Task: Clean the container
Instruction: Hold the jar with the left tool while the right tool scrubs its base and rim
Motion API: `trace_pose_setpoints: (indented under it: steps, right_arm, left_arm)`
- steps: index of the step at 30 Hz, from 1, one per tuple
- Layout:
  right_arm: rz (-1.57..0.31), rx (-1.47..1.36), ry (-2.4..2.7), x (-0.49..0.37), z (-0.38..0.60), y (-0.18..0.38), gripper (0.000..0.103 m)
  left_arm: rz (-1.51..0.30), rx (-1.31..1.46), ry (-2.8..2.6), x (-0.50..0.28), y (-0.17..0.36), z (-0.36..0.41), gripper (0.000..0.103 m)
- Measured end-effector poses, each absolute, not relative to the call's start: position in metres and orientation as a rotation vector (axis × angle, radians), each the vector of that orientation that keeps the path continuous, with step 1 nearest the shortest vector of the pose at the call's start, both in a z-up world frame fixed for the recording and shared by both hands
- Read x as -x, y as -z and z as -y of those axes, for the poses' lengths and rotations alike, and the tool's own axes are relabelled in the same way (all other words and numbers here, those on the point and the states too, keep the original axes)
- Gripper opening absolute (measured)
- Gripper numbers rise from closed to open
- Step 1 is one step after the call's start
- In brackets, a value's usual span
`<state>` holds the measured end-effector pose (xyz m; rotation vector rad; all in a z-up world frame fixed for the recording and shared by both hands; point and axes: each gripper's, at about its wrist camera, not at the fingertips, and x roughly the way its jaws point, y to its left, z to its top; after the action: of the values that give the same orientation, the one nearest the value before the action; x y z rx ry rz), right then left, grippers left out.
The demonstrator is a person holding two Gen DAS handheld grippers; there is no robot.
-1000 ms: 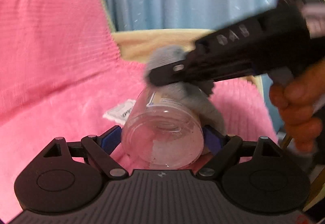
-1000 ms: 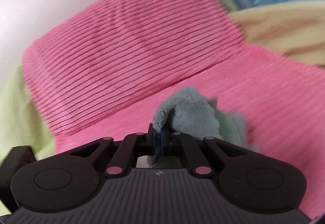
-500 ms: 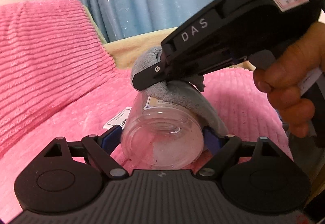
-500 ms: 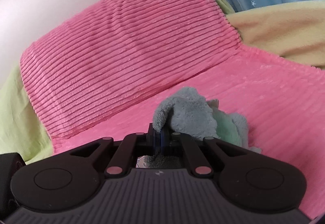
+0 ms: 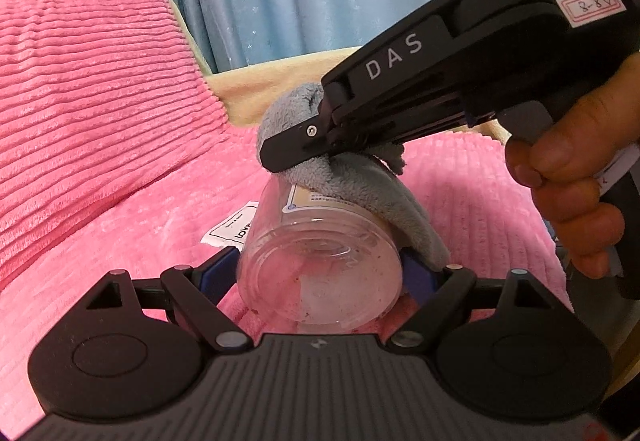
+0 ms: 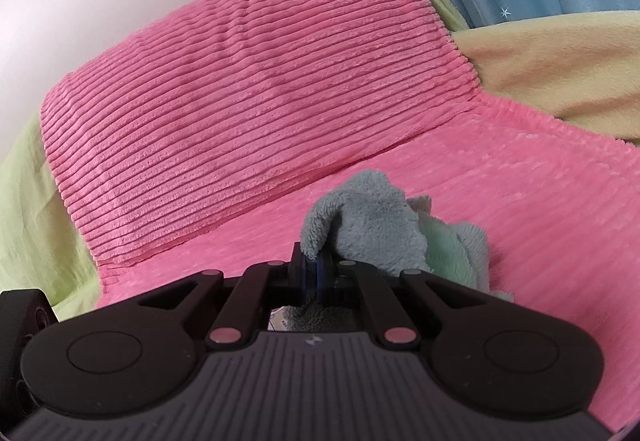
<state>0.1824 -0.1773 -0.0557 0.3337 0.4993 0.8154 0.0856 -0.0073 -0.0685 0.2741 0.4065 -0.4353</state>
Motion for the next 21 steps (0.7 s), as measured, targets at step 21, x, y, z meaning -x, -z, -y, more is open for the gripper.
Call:
trace_pose_setpoints:
  steps: [21]
  right_arm:
    - [-0.591, -0.353, -0.981, -0.166, 0.156, 0.052, 0.002]
  left_arm:
    - [-0.496, -0.067, 0.457, -0.102, 0.069, -0.012, 0.085]
